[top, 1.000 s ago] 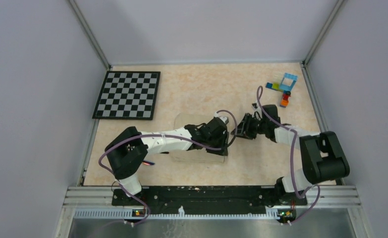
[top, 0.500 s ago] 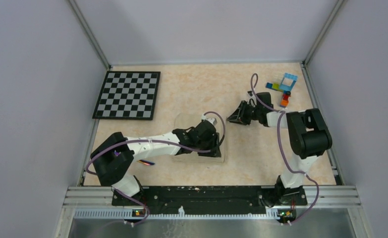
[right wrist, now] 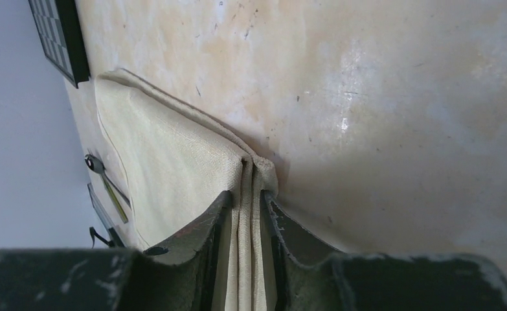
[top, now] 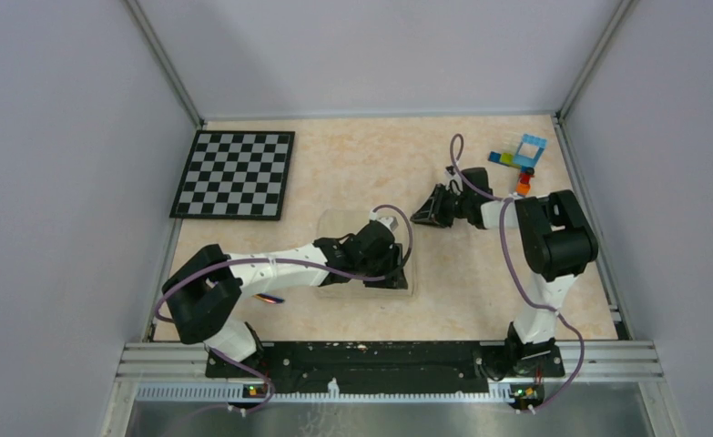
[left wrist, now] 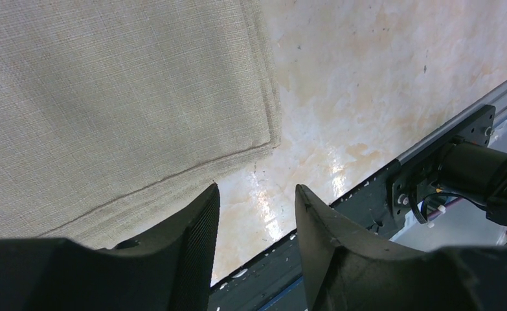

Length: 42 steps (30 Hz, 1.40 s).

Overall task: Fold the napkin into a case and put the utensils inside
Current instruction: Smooth out the lower triangle-folded napkin at the center of the board.

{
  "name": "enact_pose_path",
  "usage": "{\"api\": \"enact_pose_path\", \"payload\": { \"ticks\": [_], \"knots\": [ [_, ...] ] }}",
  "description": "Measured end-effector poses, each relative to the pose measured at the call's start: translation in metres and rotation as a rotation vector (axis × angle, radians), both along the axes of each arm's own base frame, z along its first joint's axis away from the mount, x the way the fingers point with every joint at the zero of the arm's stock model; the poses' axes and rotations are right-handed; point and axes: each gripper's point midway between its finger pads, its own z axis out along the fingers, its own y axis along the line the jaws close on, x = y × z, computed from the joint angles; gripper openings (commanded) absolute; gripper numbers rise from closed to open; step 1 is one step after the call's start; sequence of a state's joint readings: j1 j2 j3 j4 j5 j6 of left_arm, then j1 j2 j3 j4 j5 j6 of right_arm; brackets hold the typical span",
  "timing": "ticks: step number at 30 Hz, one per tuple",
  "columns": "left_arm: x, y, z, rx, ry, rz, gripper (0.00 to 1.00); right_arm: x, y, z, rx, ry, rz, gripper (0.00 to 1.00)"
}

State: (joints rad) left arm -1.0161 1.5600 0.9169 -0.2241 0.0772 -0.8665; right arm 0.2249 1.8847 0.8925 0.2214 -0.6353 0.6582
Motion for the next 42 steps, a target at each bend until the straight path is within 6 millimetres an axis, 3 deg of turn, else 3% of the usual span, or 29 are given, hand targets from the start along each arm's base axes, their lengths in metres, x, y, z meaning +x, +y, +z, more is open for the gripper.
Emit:
{"api": "enact_pose_path", "payload": {
  "ticks": [7,10,18,22,35,42],
  "knots": [
    [-0.001,0.001,0.001,-0.002,-0.002,0.0,0.5,0.002,0.006,0.0,-0.012,-0.01,0.01,0.25],
    [-0.002,0.004,-0.003,0.006,0.004,0.0,0.5,0.003,0.007,0.001,-0.019,-0.019,0.013,0.17],
    [-0.003,0.006,-0.005,0.012,0.007,-0.001,0.49,0.004,0.009,-0.003,-0.014,-0.007,0.019,0.17],
    [-0.003,0.006,-0.005,0.012,0.006,-0.001,0.49,0.005,0.01,-0.001,-0.013,-0.012,0.022,0.0],
    [-0.002,0.007,-0.006,0.017,-0.002,0.006,0.48,0.003,0.006,0.023,-0.041,-0.041,0.014,0.0],
    [-0.001,0.007,-0.006,0.019,-0.004,0.006,0.49,0.001,-0.003,0.013,-0.077,-0.02,-0.017,0.0]
  ]
}}
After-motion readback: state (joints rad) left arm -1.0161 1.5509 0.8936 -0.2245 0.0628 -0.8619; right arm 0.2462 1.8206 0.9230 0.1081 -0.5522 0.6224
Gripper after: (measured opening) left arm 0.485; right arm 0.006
